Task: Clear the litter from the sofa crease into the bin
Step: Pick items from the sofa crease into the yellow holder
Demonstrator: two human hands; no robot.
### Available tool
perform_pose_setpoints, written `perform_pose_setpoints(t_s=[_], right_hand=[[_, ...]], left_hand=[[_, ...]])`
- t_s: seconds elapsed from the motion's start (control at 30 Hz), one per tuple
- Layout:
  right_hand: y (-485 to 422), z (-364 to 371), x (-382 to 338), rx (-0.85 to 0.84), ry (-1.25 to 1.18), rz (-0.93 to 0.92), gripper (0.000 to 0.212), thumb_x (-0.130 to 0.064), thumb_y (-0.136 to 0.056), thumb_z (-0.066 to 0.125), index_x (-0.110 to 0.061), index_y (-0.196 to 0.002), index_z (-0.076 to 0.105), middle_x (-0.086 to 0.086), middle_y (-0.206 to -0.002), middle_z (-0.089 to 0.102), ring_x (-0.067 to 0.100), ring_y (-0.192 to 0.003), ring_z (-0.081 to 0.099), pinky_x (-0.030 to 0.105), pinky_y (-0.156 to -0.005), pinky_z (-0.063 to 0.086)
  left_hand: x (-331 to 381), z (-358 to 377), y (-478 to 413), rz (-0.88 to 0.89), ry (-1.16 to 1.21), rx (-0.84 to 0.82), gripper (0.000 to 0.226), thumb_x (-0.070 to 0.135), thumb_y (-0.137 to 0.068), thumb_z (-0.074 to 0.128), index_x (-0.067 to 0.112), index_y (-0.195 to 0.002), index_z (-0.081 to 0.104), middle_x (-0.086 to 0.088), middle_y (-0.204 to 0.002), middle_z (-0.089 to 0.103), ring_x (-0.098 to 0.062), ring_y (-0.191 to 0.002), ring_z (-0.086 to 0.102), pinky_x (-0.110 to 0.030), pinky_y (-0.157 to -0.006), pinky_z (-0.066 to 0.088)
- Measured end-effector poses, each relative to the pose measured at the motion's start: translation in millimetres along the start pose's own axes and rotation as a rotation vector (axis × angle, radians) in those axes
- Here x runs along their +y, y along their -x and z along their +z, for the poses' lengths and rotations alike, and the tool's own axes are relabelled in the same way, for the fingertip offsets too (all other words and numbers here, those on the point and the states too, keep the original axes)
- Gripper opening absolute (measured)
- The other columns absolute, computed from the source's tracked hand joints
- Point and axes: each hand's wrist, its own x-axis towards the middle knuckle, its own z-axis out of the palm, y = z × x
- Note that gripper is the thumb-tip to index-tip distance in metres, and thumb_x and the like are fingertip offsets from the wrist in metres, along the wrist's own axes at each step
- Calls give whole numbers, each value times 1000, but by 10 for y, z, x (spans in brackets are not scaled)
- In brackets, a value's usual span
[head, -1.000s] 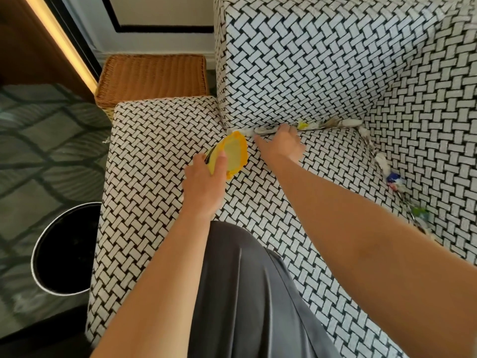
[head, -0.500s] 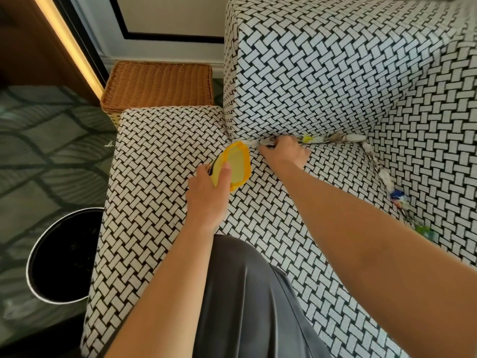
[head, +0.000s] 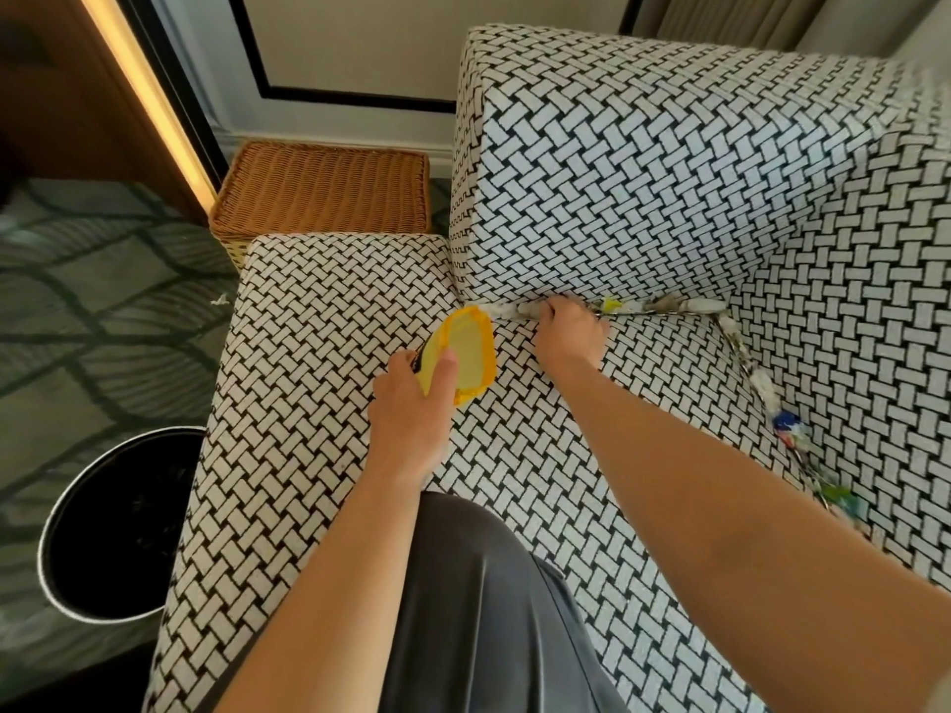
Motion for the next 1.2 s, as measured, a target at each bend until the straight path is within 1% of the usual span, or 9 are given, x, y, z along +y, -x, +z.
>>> perform_pose_setpoints(t_s=[0.2,0.27,0.33,0.43,0.6,0.77,0.93,1.07,1.2], right_hand=[[221,-97,83,-27,-342,9,28,-20,-98,37,-7,-98,63,7,-93,63,22,-80,55,33,-80,42],[397,-156,92,-39,-468,63,25,-18,-97,39,-8,-87,60,3,-78,58,16,-65,49,34,-66,45],[603,-253,64,-71,-652,136,26,-19,-98,41,-10,-78,55,-2,-63,47,10,-54,37,26,-51,35],[874,-499,-16,-100,-937,248,30,-22,-97,43,-14,-69,49,-6,-56,35,7,-50,28,19,-46,27],[1101,-989,-169,-67,-1036,87,38,-18,-95,48,-19,-57,46,-11,-47,32,2,-41,25,13,-43,25],[1165,-1128,-195,-85,-803,-109,24,-23,-90,57,-11,-71,66,-6,-55,46,6,-50,35,18,-51,28],[1300,-1067,-98,-113,-551,-176,19,-28,-88,59,-14,-85,72,-4,-73,48,21,-84,48,26,-68,32],[1288,-1051,60,-91,-859,-68,23,-20,-96,45,-11,-98,66,-5,-75,53,3,-63,44,14,-58,33],[1123,-898,379,-40,-927,192,23,-17,-97,39,-20,-114,54,-7,-66,45,3,-49,34,12,-45,32]], left_hand=[[43,-37,53,7,-14,-7,66,58,-91,32,15,-141,28,-13,-139,37,-30,-126,38,-44,-101,35],[70,-55,100,7,-21,-33,65,59,-91,31,17,-140,28,-14,-136,37,-32,-124,39,-46,-101,37],[98,-72,145,6,-35,-49,64,60,-91,28,17,-140,30,-15,-134,38,-32,-123,39,-46,-100,37],[134,-88,208,10,-46,-47,68,63,-90,24,16,-137,34,-16,-130,44,-31,-115,46,-39,-94,41],[248,-133,339,23,-108,-28,76,71,-81,17,14,-127,38,-20,-115,53,-38,-102,55,-53,-86,48],[369,-113,456,14,-100,-94,64,62,-91,20,13,-125,40,-18,-115,54,-32,-99,55,-41,-81,46],[466,-114,521,-10,-113,-190,57,55,-95,20,12,-126,40,-18,-116,52,-31,-97,53,-38,-77,45],[447,-45,500,56,-223,-220,63,61,-93,16,12,-127,38,-16,-114,52,-26,-88,53,-30,-61,39],[366,31,386,120,-213,-196,68,66,-89,16,13,-126,38,-19,-113,53,-32,-89,59,-32,-65,46]])
